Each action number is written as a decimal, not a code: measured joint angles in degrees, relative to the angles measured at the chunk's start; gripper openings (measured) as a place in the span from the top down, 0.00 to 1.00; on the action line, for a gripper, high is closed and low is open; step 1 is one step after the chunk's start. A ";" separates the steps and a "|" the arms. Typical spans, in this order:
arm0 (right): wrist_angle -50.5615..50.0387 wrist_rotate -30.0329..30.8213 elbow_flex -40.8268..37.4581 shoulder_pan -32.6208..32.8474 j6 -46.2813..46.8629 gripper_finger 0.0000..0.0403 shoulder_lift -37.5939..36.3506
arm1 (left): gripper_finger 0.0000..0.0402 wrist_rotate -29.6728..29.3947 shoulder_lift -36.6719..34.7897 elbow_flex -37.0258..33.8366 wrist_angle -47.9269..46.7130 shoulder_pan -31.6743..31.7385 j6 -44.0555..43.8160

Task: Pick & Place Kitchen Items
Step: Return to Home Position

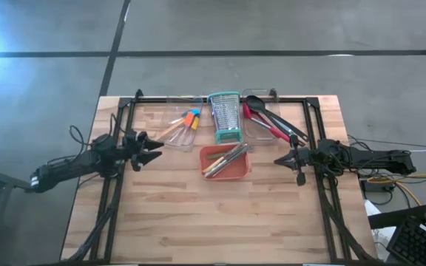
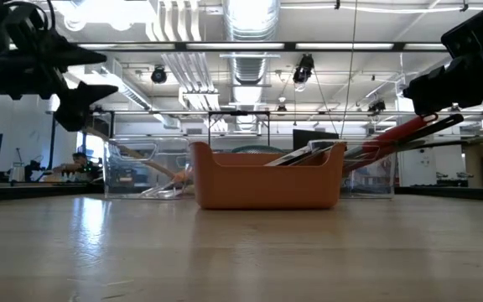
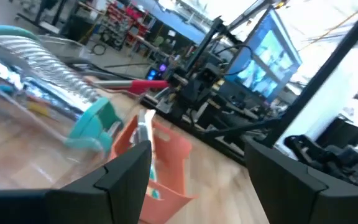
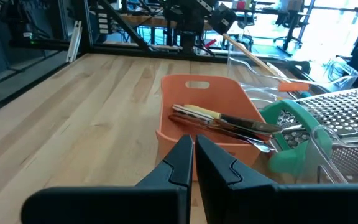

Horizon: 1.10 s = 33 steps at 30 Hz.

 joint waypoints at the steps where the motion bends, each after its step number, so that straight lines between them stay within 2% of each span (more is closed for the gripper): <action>1: 0.01 0.00 0.00 0.00 0.00 0.97 0.00 | 0.34 0.04 0.00 0.00 -0.12 -0.58 -0.01; 5: -0.01 0.01 -0.01 0.00 0.00 0.97 0.00 | 0.34 -0.24 0.00 -0.02 -0.59 -4.89 -1.31; 10: -0.01 0.02 -0.02 0.00 0.00 0.97 0.00 | 0.34 -5.55 0.00 -0.04 -1.46 -11.89 -10.32; 13: 0.00 0.01 -0.02 0.00 0.00 0.97 0.00 | 0.34 -6.56 0.00 -0.07 -1.58 -14.19 -13.24; 33: 0.02 0.02 -0.02 0.00 0.00 0.97 0.00 | 0.34 -6.60 0.00 -0.11 -0.75 -14.89 -11.33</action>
